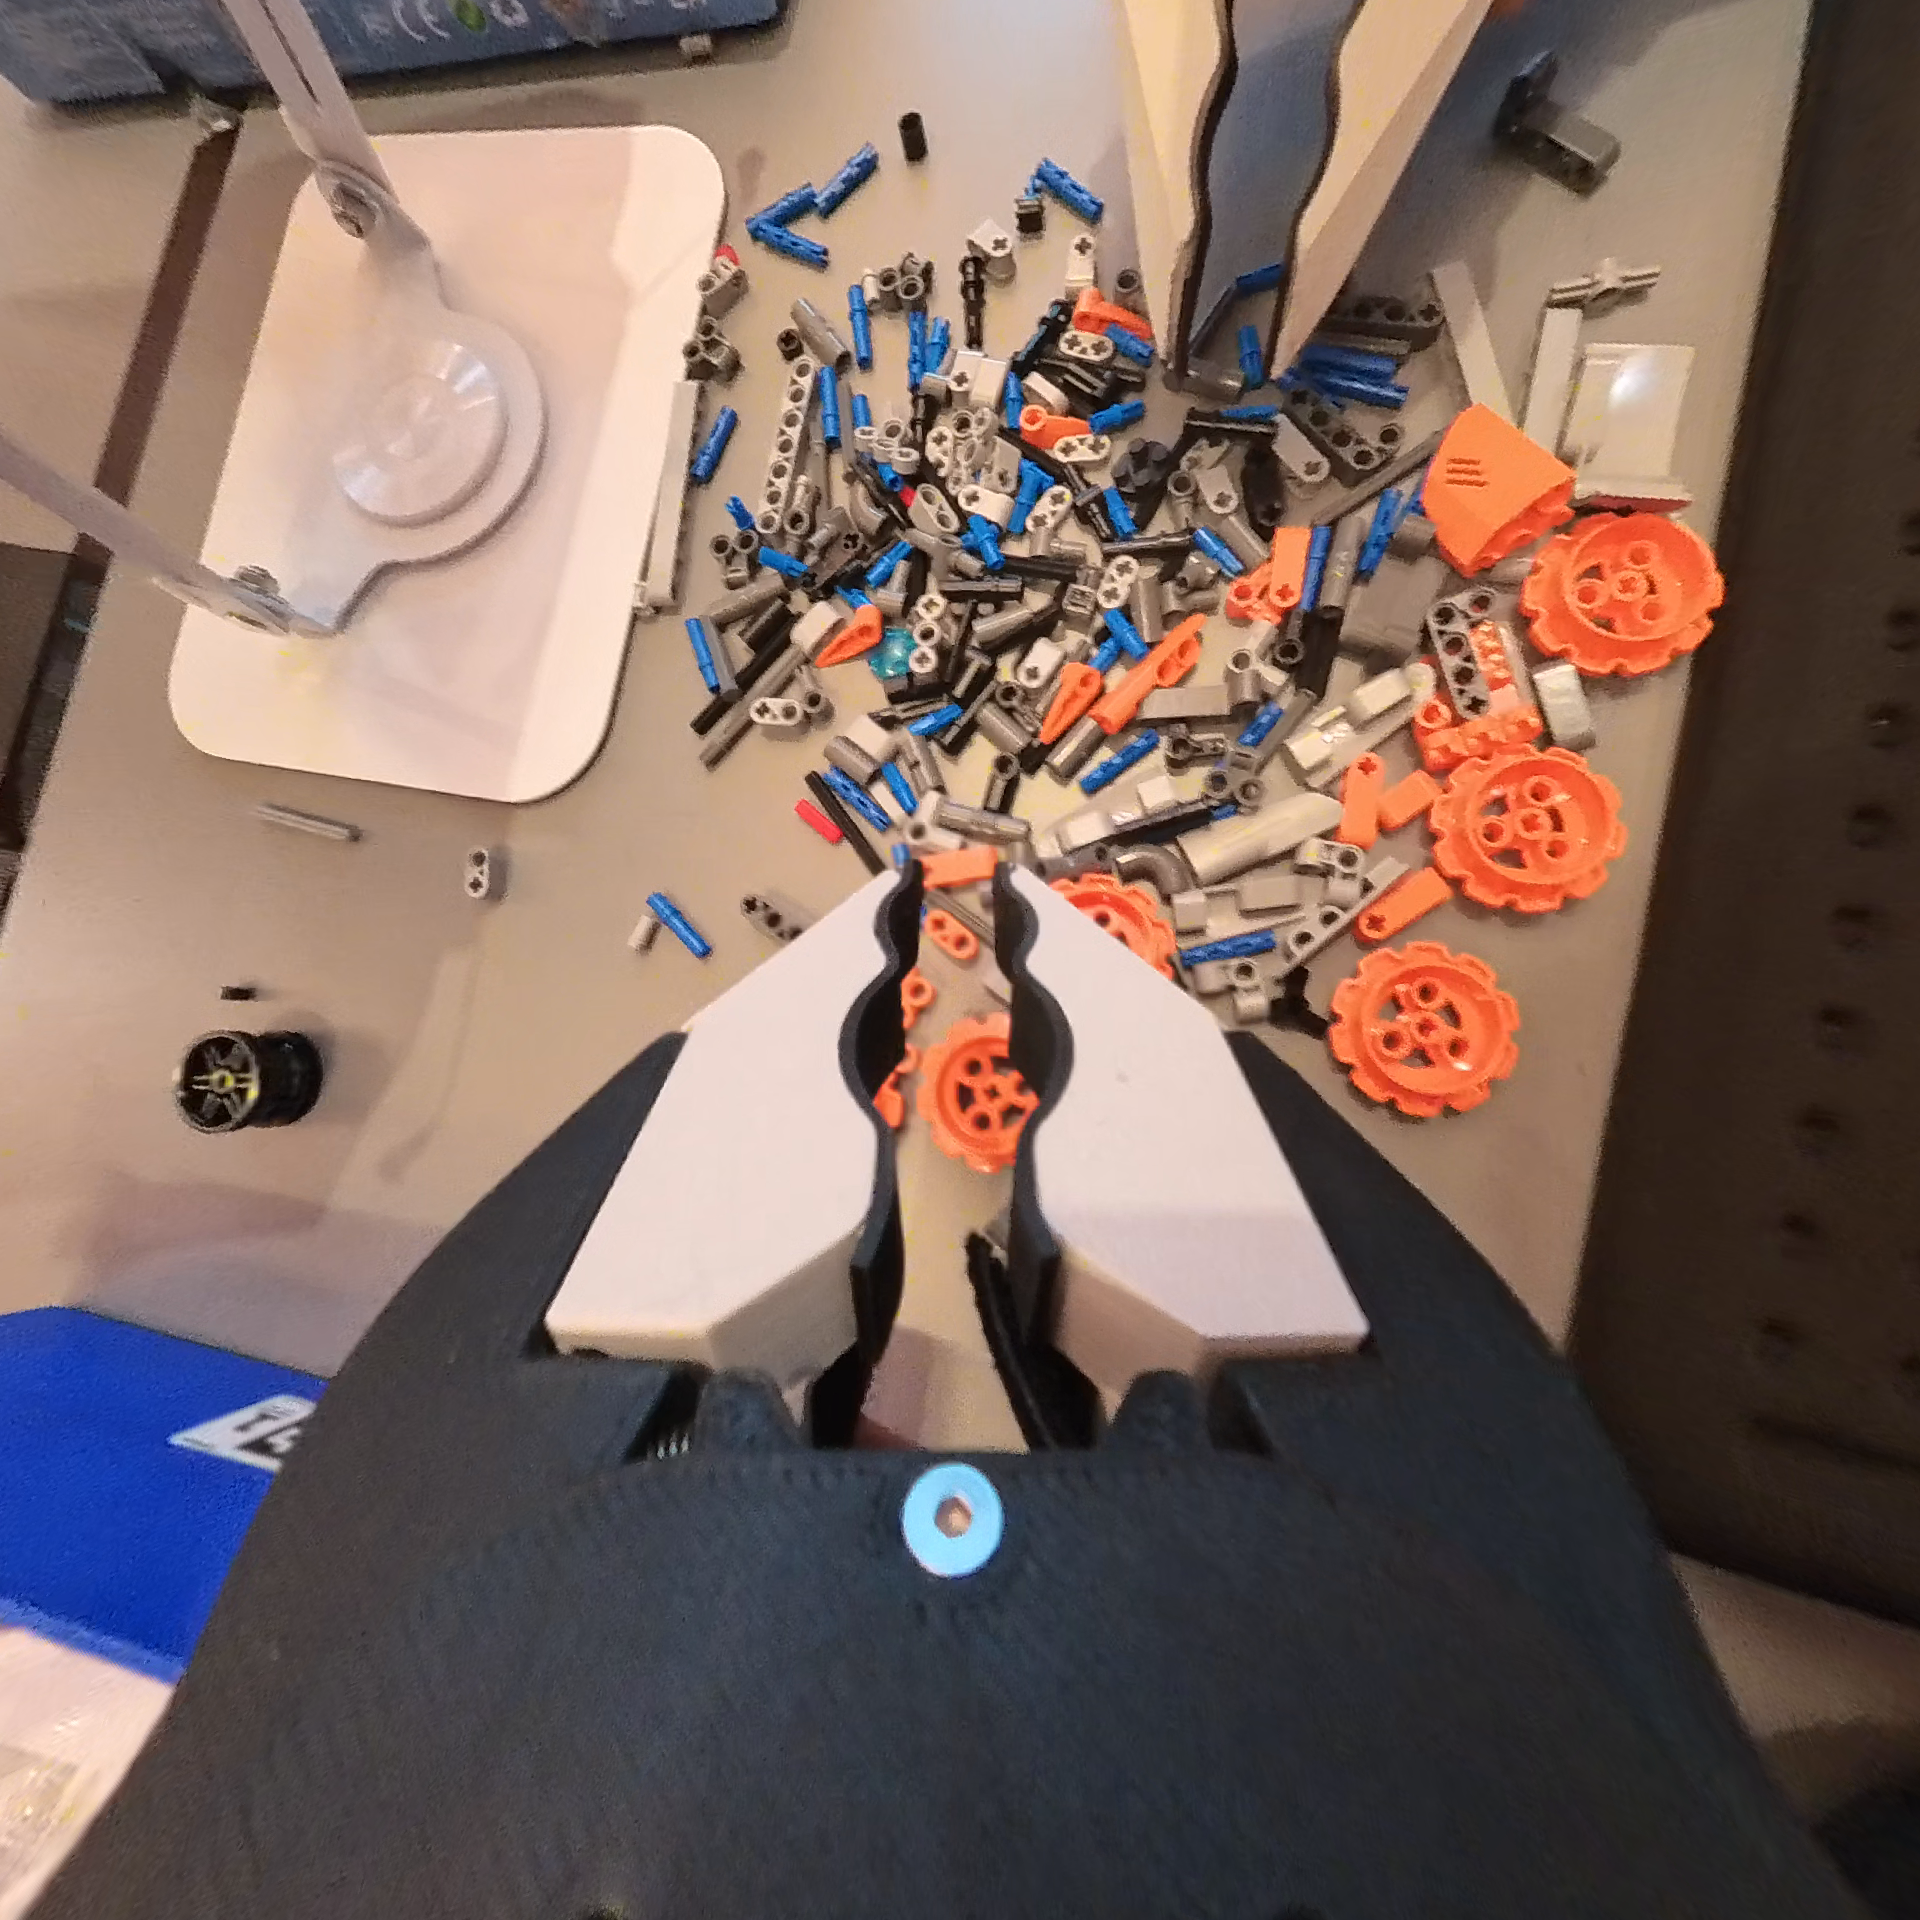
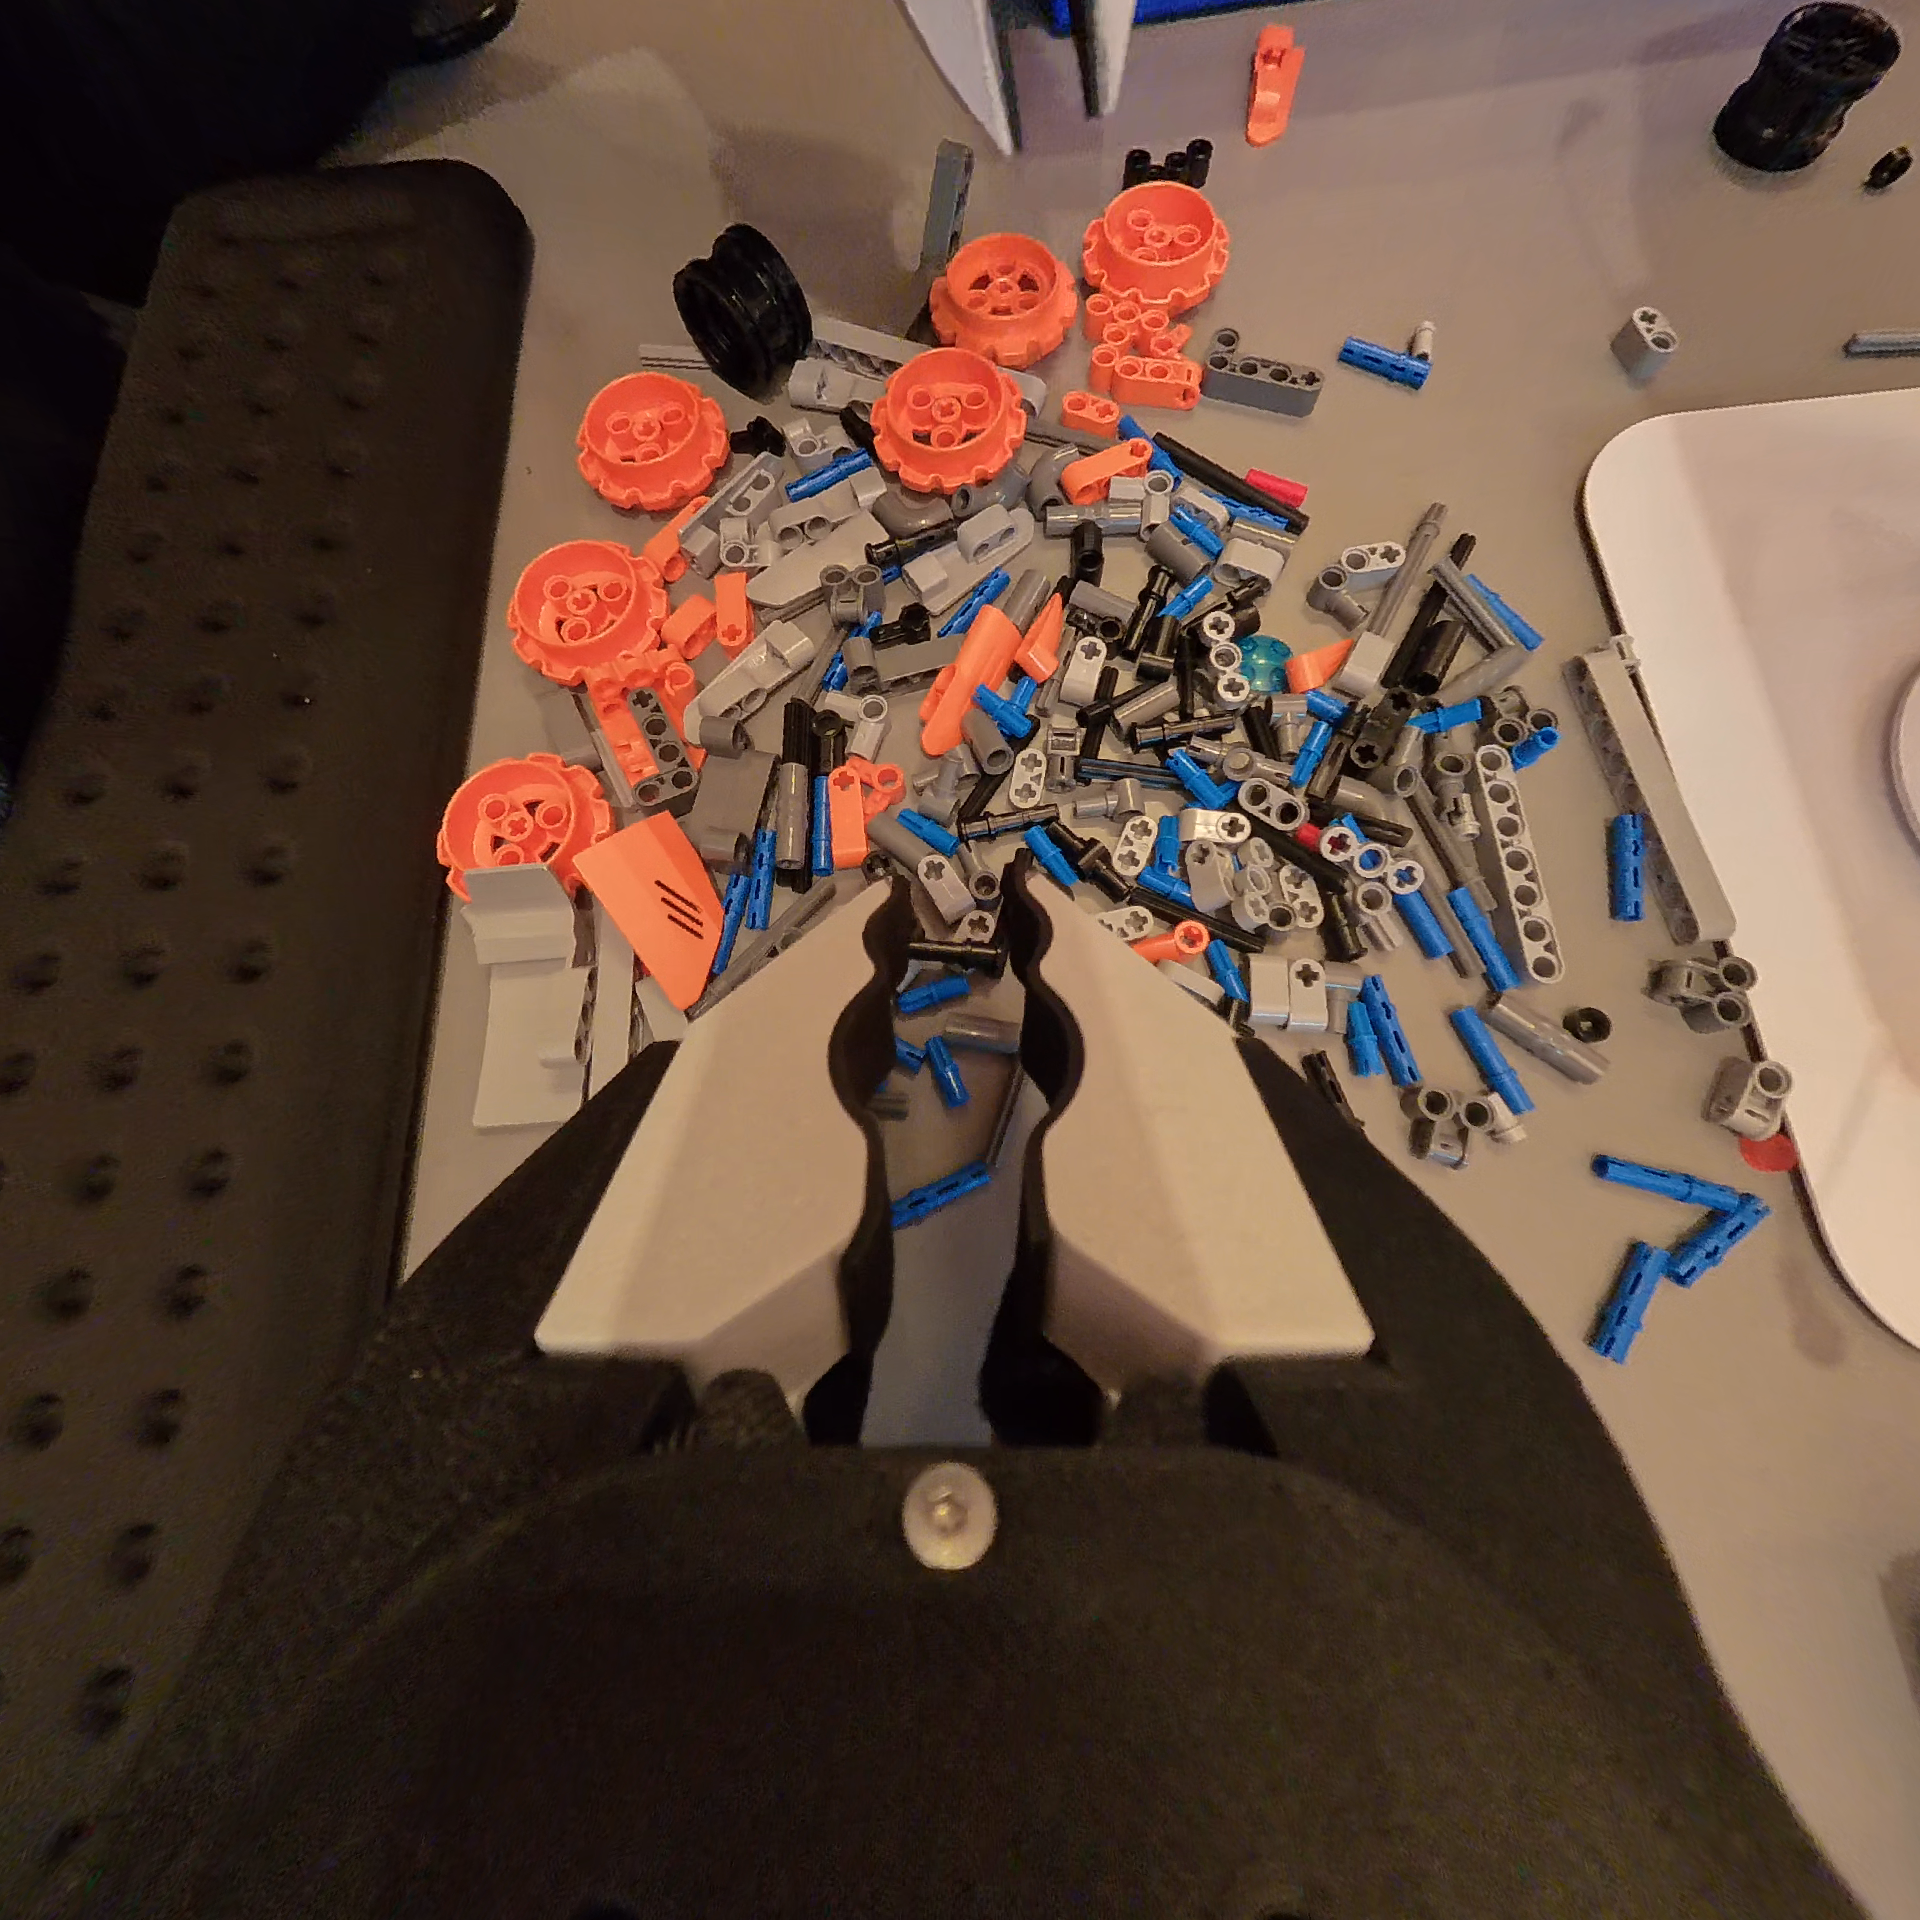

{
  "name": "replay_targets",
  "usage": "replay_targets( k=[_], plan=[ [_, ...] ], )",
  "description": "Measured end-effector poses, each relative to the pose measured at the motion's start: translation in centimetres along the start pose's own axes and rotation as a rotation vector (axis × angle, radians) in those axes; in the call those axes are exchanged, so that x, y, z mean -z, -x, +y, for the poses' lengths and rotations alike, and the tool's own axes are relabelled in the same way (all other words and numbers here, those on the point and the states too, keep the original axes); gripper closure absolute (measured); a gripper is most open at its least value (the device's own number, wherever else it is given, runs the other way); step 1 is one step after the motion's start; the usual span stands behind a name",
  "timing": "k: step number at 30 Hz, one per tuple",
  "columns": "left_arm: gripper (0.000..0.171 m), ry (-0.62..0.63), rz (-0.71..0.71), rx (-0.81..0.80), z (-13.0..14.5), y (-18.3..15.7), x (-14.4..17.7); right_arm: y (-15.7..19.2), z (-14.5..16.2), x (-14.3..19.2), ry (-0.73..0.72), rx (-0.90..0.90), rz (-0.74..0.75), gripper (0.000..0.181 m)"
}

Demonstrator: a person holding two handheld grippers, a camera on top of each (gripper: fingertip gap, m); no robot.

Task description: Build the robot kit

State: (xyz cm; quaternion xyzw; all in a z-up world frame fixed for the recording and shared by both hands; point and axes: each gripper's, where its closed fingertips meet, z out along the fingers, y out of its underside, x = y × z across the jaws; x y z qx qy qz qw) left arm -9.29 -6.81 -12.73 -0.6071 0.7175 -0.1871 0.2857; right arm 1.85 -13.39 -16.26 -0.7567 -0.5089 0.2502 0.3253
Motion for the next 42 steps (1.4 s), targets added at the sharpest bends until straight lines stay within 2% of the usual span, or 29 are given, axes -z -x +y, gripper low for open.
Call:
replay_targets(
  k=[7,13,17,19,23,33,38,42],
  plan=[
    [0.167,0.147,0.148,-0.010,2.8,-4.4,-0.7,-0.2,-0.1,0.5,-0.016,-0.003,0.013,0.164],
    [0.171,0.223,0.189,0.026,4.6,-6.1,-1.6,0.1,-0.2,0.4,-0.009,0.011,0.011,0.165],
    [0.169,0.232,0.177,0.043,5.1,-6.5,-2.3,0.1,-0.3,0.6,-0.015,0.009,0.010,0.165],
    [0.167,0.236,0.100,0.028,5.3,-5.5,-2.7,0.1,-0.3,0.6,-0.014,0.011,0.010,0.164],
    [0.167,0.237,0.092,0.010,5.4,-5.8,-3.0,0.2,-0.3,0.6,-0.012,0.015,0.010,0.164],
    [0.171,0.175,0.021,0.002,4.6,-5.2,-3.3,-0.3,-1.1,2.2,-0.060,0.011,0.046,0.165],
    [0.171,0.072,0.019,0.006,3.2,-5.2,-2.6,-0.5,-2.1,3.7,-0.114,0.006,0.083,0.164],
    [0.171,-0.069,0.052,-0.008,0.1,-5.9,-1.6,1.3,-4.4,3.4,-0.188,0.038,0.057,0.164]
  ],
)
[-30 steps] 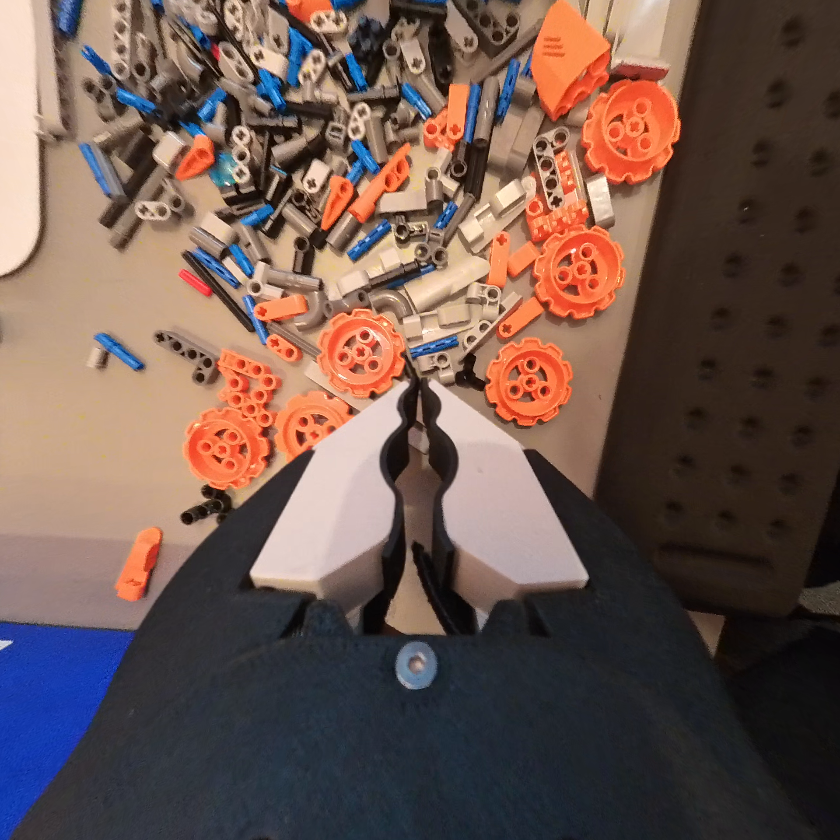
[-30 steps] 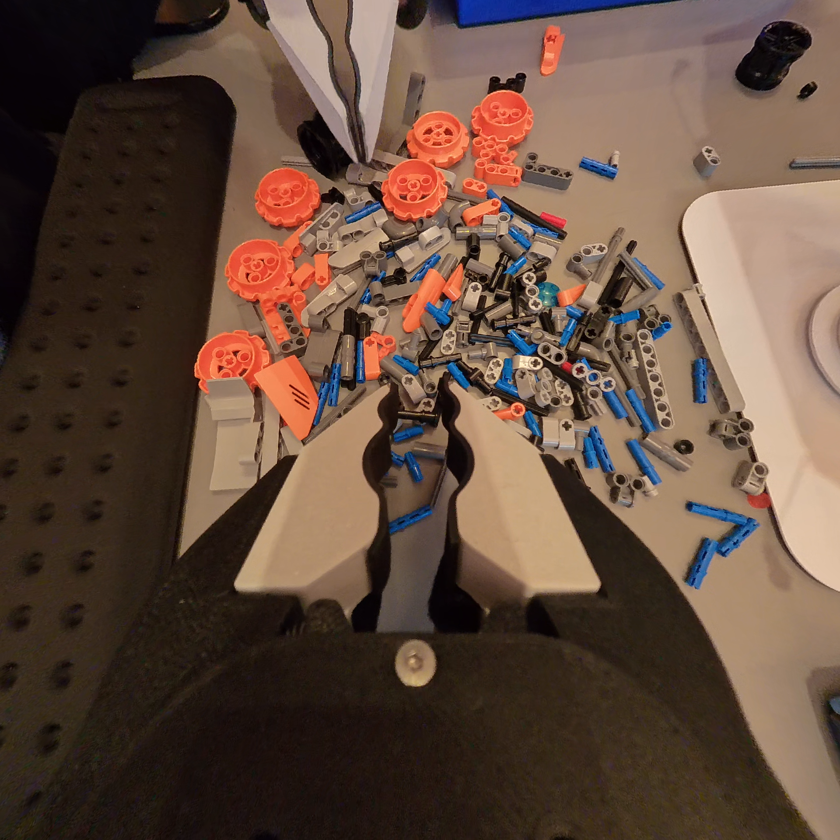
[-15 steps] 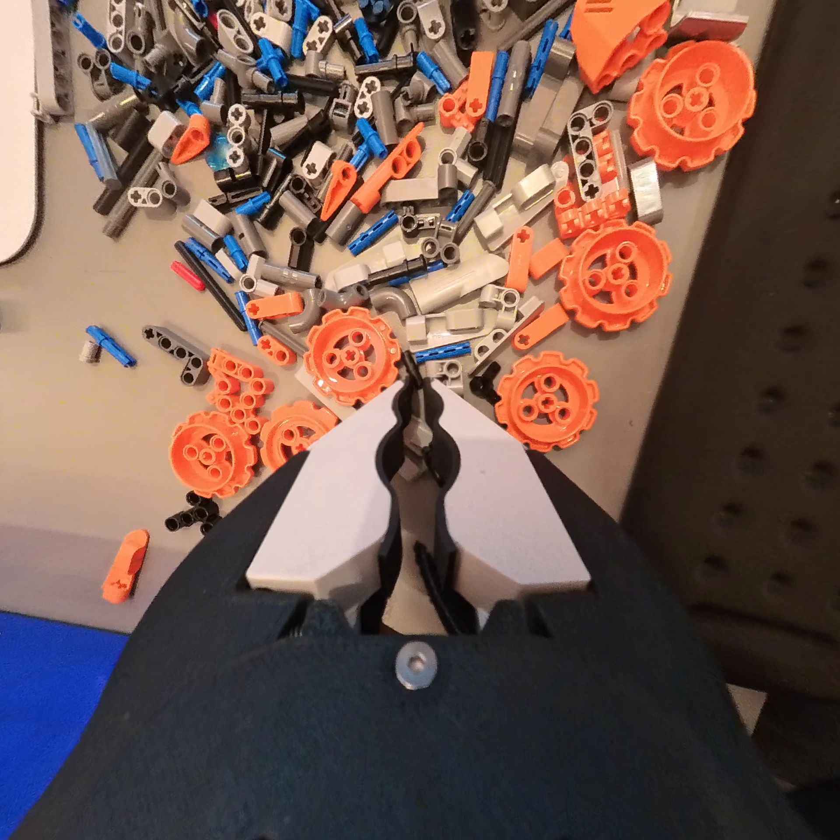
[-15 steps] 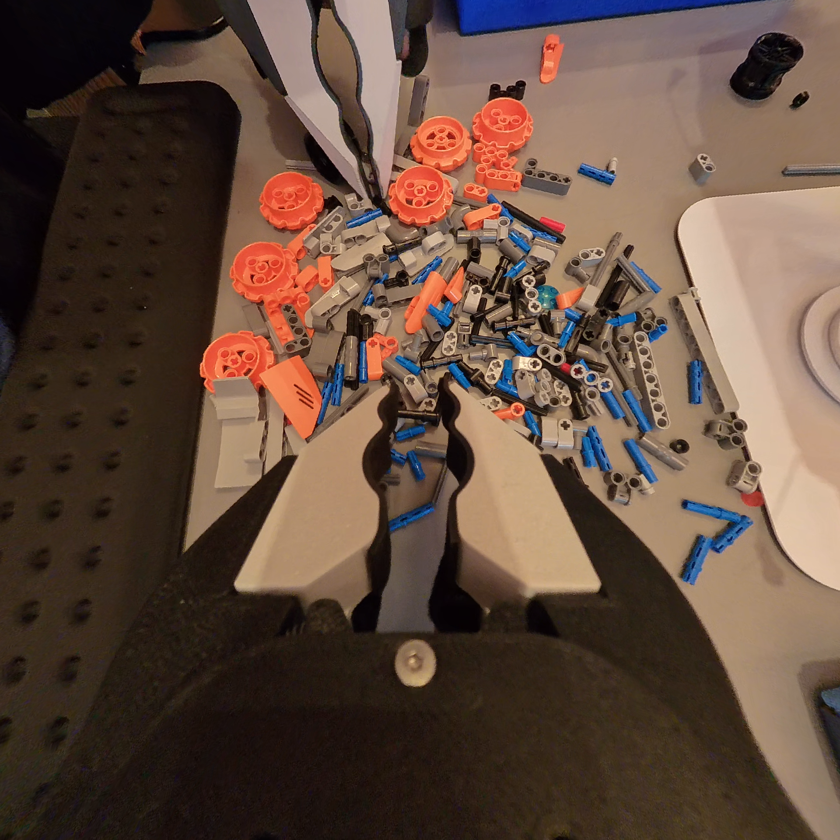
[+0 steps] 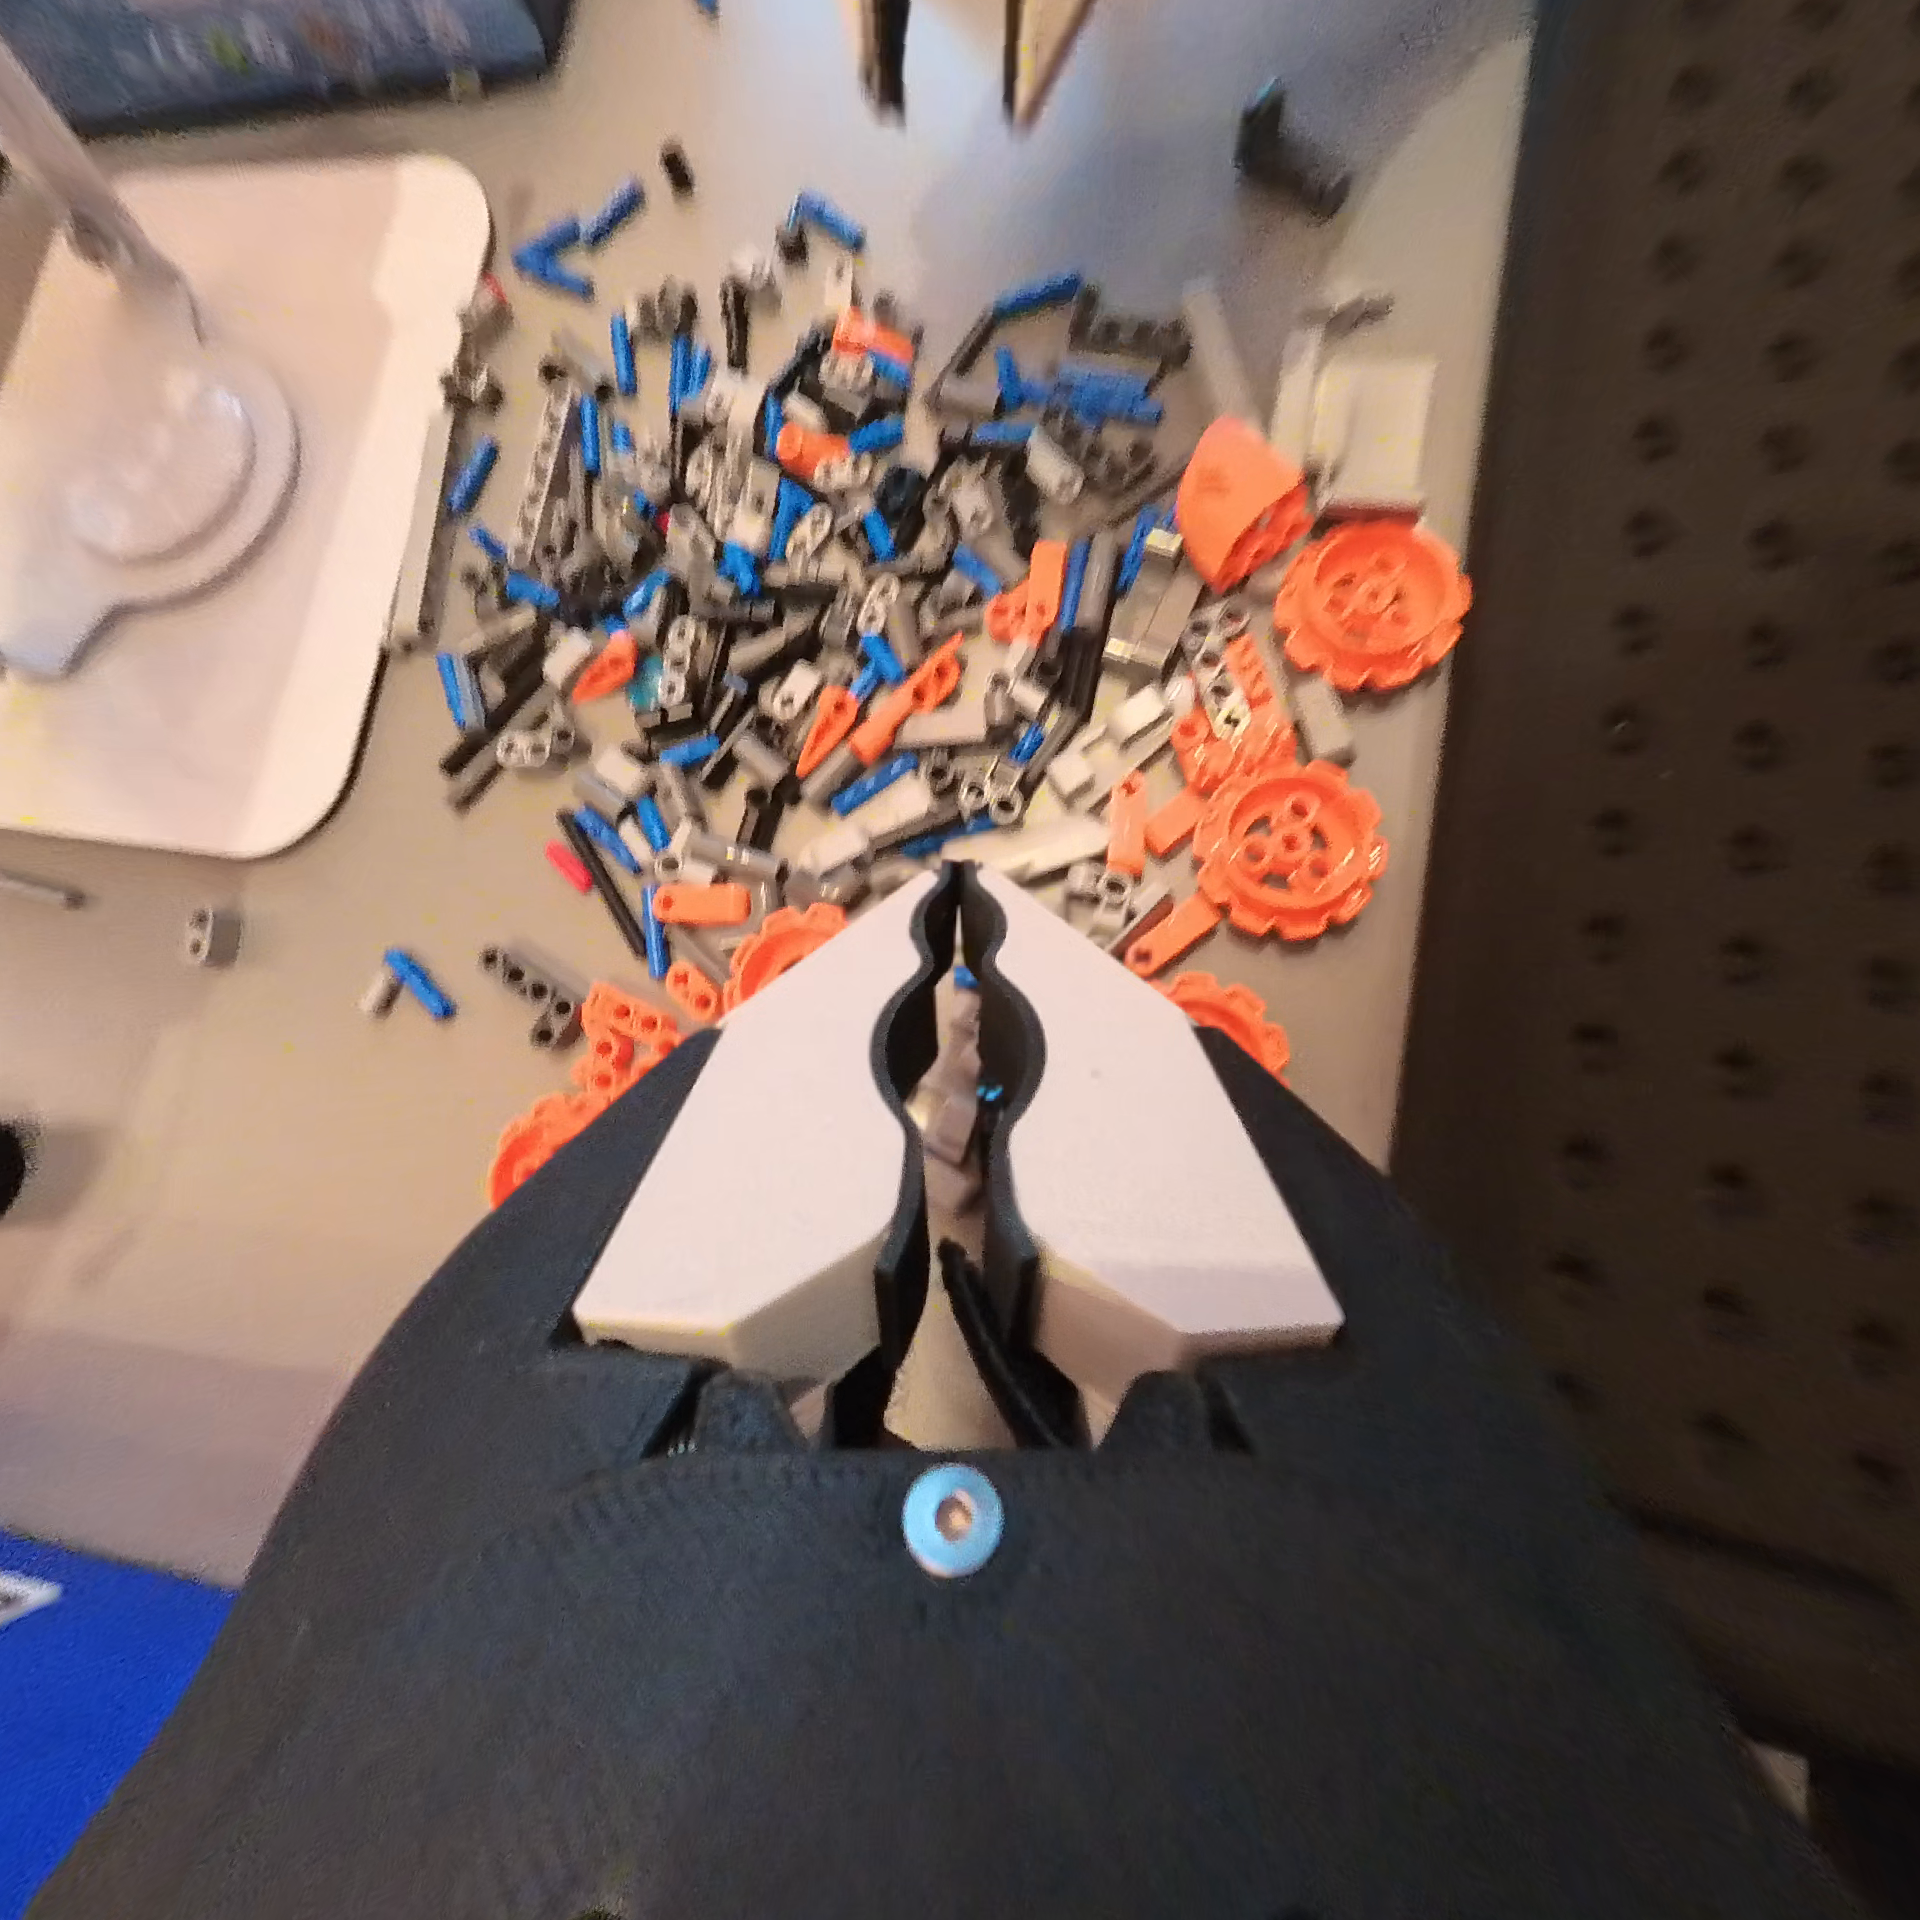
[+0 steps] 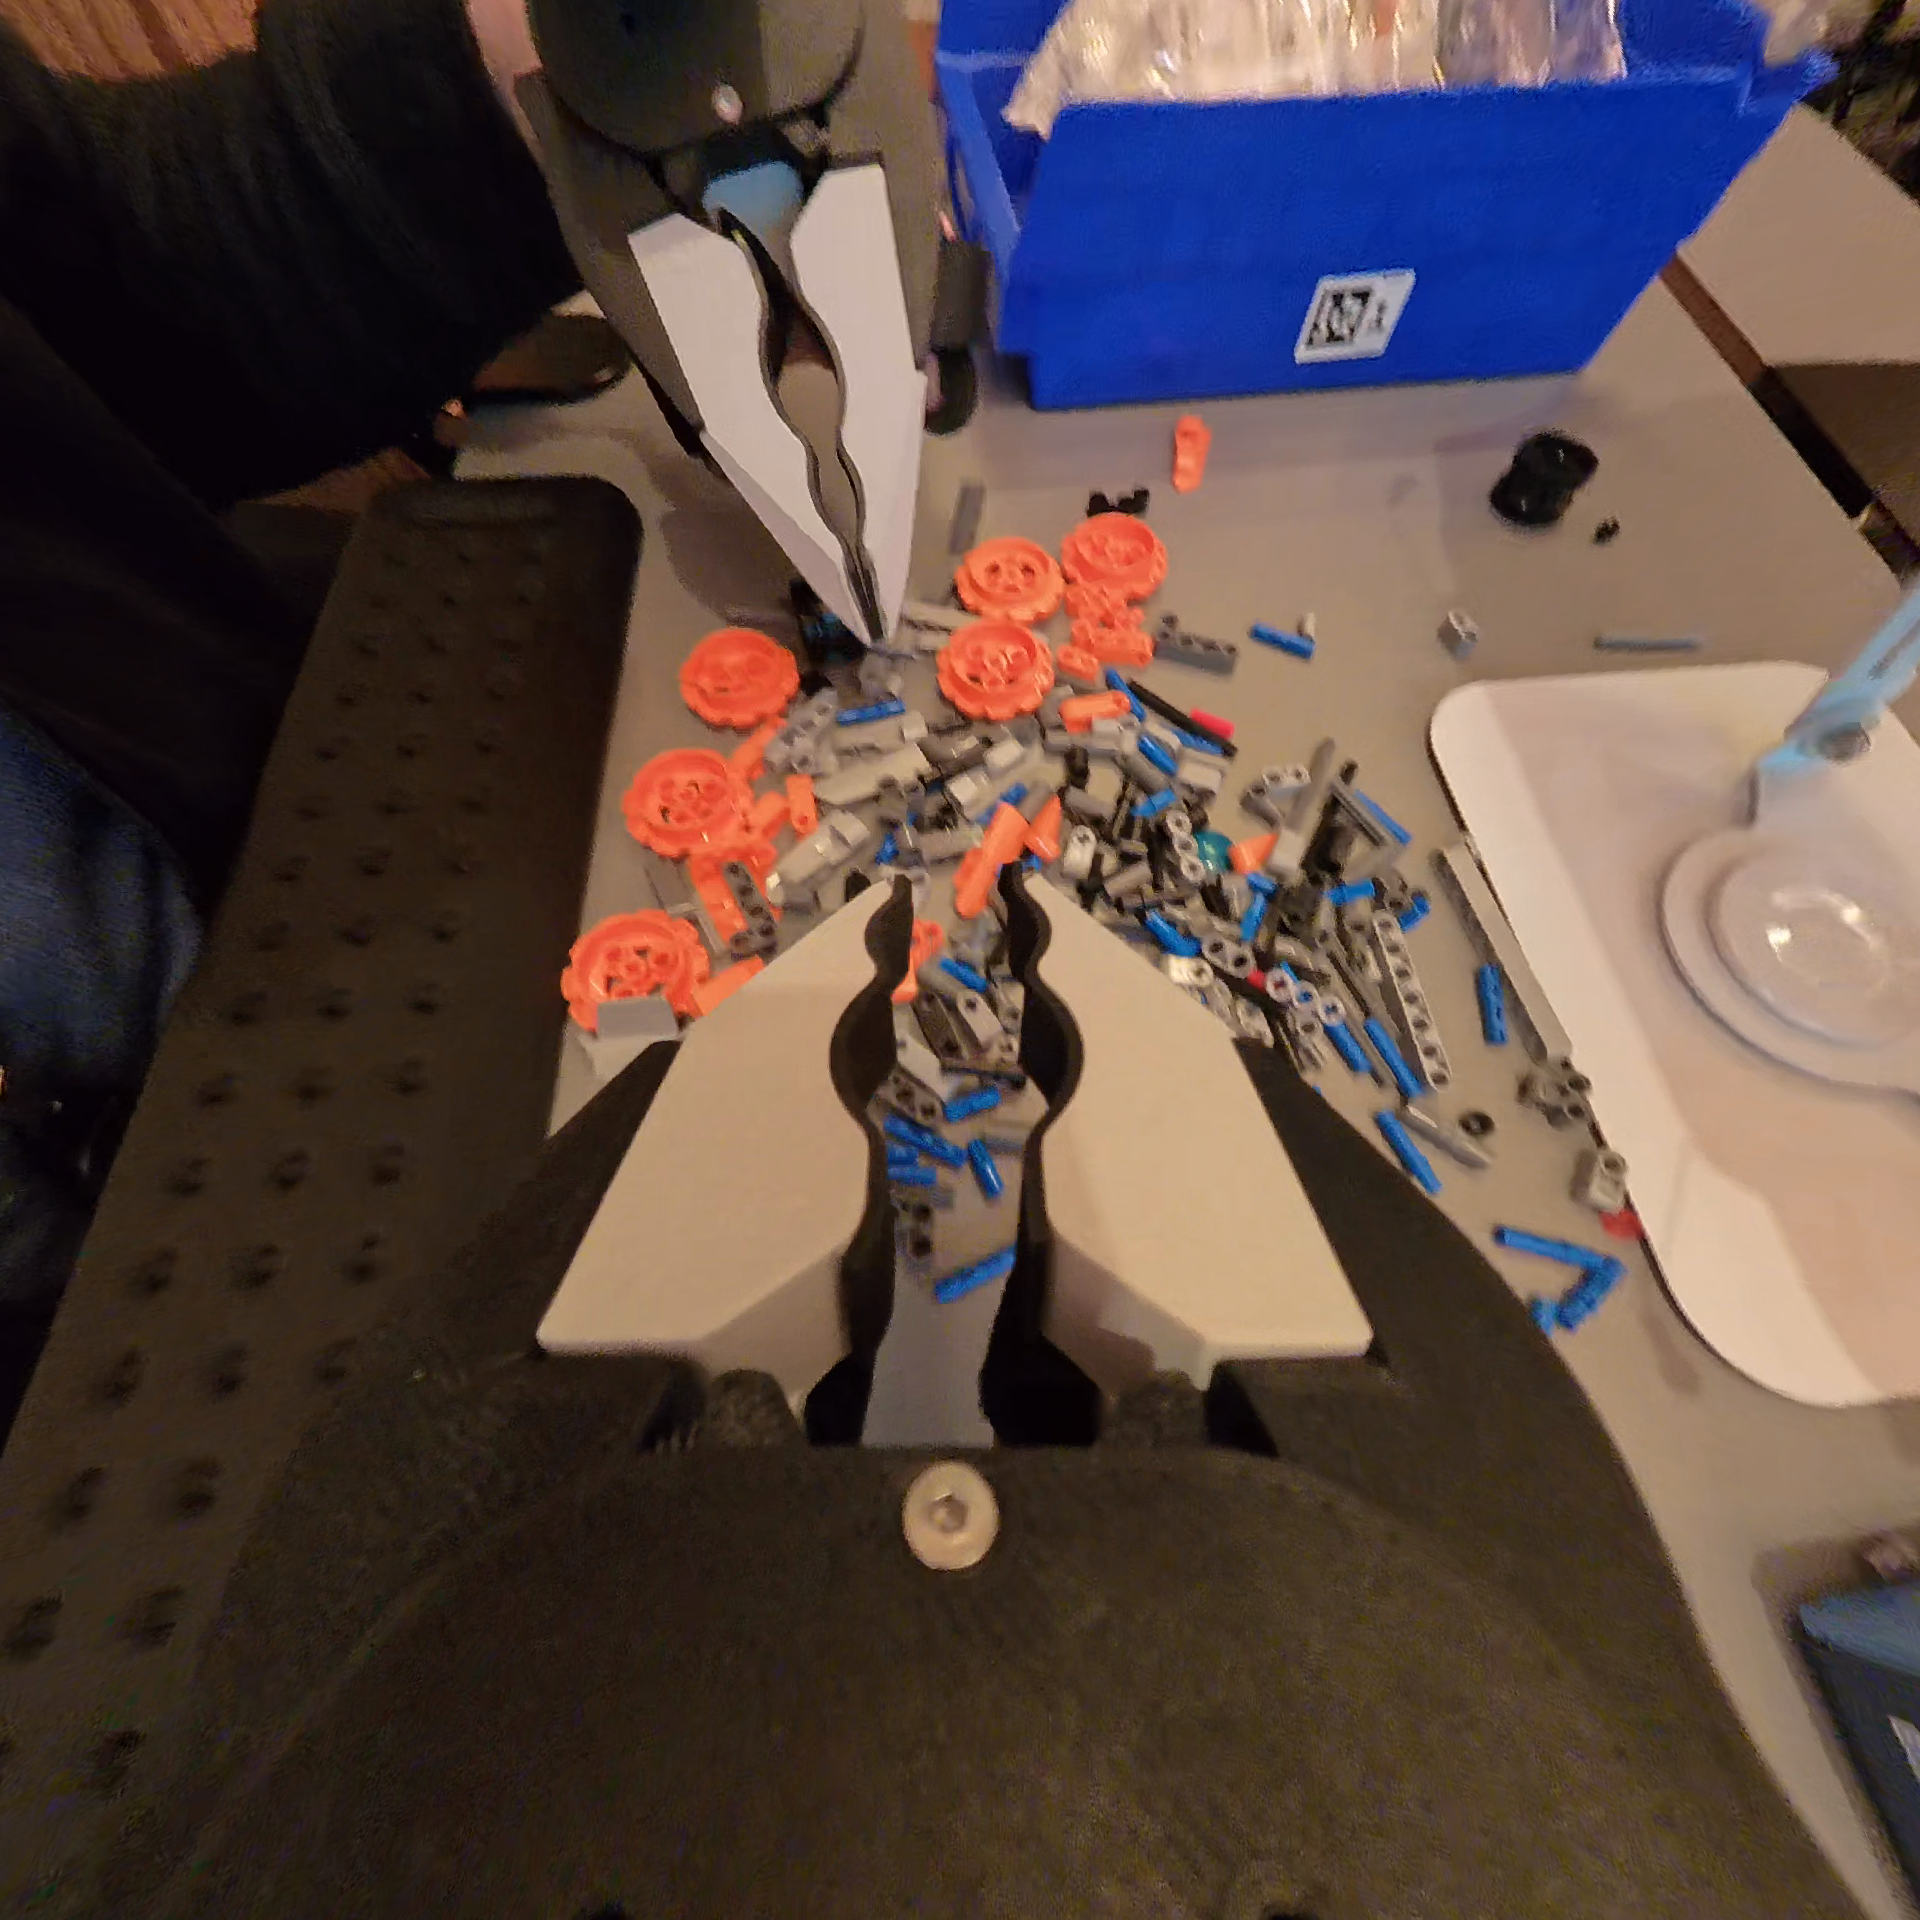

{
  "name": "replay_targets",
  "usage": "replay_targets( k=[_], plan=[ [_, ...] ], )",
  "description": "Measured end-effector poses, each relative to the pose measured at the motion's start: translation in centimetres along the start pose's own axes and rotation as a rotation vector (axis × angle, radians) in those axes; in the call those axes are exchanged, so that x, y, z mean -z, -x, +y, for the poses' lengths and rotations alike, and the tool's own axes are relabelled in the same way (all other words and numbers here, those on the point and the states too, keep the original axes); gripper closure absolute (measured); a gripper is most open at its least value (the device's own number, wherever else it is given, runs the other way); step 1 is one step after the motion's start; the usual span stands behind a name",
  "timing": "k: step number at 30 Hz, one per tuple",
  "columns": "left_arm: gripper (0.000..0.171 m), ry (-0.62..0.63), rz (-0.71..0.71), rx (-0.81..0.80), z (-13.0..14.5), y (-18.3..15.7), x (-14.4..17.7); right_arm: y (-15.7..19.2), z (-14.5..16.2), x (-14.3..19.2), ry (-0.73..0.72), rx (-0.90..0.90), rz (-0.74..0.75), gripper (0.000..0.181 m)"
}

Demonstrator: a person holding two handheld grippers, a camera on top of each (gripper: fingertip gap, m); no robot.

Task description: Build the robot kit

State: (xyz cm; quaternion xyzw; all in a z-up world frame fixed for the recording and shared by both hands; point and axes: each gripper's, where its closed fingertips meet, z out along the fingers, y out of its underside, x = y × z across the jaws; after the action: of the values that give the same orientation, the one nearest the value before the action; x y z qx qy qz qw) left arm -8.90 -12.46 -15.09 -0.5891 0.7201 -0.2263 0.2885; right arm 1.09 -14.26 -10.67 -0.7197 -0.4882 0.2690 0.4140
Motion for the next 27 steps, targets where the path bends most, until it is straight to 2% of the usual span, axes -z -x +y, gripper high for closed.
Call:
replay_targets(
  k=[3,6,9,14,19,24,27],
  plan=[
    [0.171,-0.111,0.040,-0.021,-2.7,-0.8,0.3,1.2,-1.5,-1.1,-0.051,0.021,-0.007,0.166],
    [0.171,-0.126,0.051,-0.016,-3.4,-1.0,0.4,1.5,-0.7,-1.9,-0.011,0.032,-0.005,0.165],
    [0.171,0.025,-0.027,0.009,-0.6,0.8,-0.2,1.3,-0.3,-1.9,-0.010,0.006,-0.017,0.166],
    [0.163,0.168,-0.005,0.062,2.8,1.3,-1.3,1.3,-0.1,-1.7,-0.006,0.007,-0.019,0.166],
    [0.167,0.209,-0.010,0.093,3.3,1.3,-2.0,1.1,0.1,-1.6,-0.004,0.002,-0.016,0.166],
    [0.168,0.170,-0.024,0.040,2.3,1.2,-2.4,1.2,0.2,-1.5,-0.001,0.002,-0.020,0.166],
    [0.167,0.229,-0.036,0.029,3.4,1.6,-2.7,1.2,0.3,-1.5,0.005,0.008,-0.019,0.166]
  ],
)
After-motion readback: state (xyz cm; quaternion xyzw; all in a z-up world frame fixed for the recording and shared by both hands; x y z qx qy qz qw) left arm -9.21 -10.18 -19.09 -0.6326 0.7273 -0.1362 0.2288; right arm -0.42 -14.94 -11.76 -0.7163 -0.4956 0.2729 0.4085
